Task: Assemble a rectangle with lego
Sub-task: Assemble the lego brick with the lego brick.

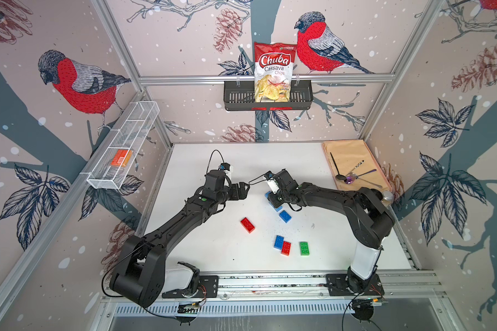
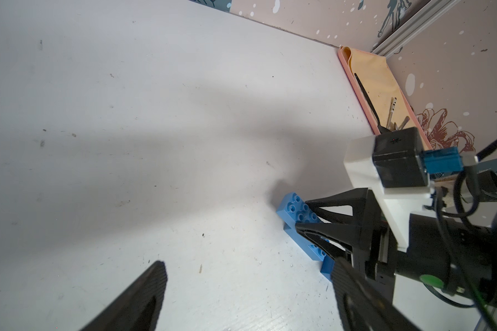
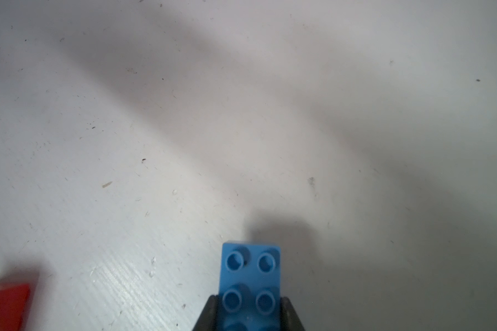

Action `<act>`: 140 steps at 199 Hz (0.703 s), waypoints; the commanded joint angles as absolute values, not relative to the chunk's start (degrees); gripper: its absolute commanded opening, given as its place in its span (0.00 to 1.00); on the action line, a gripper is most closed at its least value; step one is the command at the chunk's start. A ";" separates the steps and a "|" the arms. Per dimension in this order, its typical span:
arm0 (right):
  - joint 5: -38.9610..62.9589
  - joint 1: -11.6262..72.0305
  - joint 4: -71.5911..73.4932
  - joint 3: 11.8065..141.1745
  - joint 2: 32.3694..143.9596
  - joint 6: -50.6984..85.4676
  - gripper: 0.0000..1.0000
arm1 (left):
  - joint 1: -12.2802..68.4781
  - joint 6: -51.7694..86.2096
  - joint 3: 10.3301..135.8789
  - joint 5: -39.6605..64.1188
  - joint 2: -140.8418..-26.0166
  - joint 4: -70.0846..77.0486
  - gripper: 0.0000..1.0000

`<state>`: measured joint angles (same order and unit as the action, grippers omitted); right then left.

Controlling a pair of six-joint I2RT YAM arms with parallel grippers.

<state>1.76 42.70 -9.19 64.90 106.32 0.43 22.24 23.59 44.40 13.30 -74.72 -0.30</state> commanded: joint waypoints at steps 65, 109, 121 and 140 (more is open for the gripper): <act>3.99 41.50 -13.49 65.76 99.92 1.33 0.64 | 22.25 22.94 44.91 12.28 -74.20 2.11 0.90; 5.22 40.95 -17.69 60.87 95.58 1.98 0.61 | 22.24 22.17 44.87 13.14 -73.93 2.23 0.90; 5.99 40.95 -18.31 58.59 94.22 2.99 0.61 | 22.34 21.71 44.89 13.56 -73.92 2.32 0.90; 7.19 41.13 -18.13 55.05 92.14 4.64 0.60 | 22.76 21.42 44.91 13.96 -74.08 2.55 0.90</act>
